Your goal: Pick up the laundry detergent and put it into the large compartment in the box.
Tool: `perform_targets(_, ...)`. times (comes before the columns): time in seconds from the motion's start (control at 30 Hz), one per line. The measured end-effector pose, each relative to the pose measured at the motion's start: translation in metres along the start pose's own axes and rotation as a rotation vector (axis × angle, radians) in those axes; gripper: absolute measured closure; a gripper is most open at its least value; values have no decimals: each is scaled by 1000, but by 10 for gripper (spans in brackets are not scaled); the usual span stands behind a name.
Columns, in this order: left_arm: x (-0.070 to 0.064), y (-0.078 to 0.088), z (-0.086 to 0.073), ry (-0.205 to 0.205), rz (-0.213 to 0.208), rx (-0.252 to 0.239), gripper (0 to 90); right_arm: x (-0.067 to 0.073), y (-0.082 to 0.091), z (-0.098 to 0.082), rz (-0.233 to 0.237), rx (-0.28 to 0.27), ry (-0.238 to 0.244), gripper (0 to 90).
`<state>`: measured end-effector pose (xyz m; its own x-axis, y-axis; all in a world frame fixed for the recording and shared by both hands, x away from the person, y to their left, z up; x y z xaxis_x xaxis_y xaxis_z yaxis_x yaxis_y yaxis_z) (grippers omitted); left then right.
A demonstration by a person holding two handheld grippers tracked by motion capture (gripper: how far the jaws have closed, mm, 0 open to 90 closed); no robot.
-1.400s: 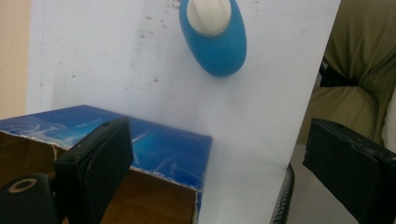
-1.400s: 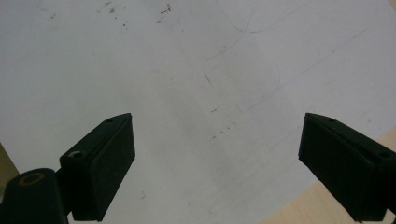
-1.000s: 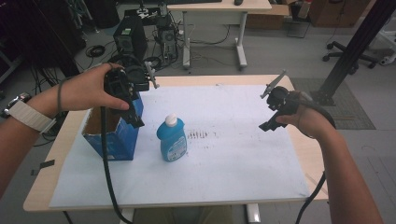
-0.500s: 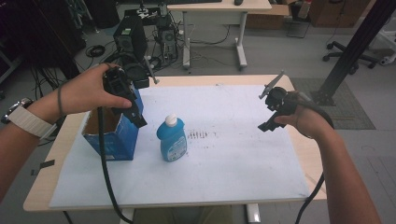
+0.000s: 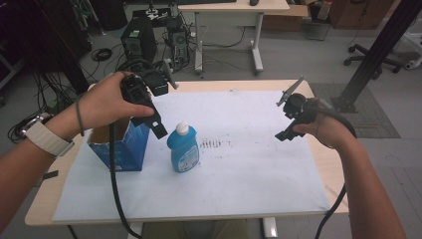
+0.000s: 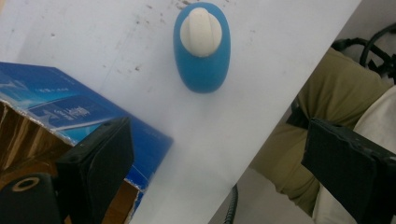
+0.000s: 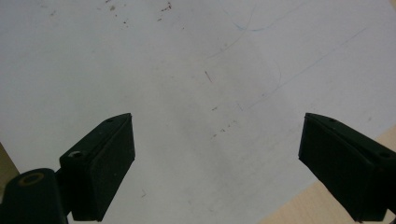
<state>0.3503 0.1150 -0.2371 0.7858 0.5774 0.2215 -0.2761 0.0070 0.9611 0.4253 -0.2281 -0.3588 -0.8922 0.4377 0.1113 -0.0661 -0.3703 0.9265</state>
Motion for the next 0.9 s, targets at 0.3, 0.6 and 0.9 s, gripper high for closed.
perform_targets(0.3,-1,-1,4,92,3,-14,92,0,0,-1,1,-3,0,106)
perform_targets(0.6,-2,-4,7,148,19,-22,88,1,0,0,1,-2,2,106)
perform_targets(0.9,-7,-13,15,145,26,-33,89,2,-1,3,3,-3,10,106)
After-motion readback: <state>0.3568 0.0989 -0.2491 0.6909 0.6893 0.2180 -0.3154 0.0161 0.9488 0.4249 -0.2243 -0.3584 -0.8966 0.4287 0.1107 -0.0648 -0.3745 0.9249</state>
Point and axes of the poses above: each handheld gripper's, and its own axes: y roughly backward along the jaws, z roughly out of its top, x roughly to its left, the point moved 8 cm from there along -y, roughly forward along the jaws, and after that the axes turned 12 degrees about z, right-handed, at the moved point
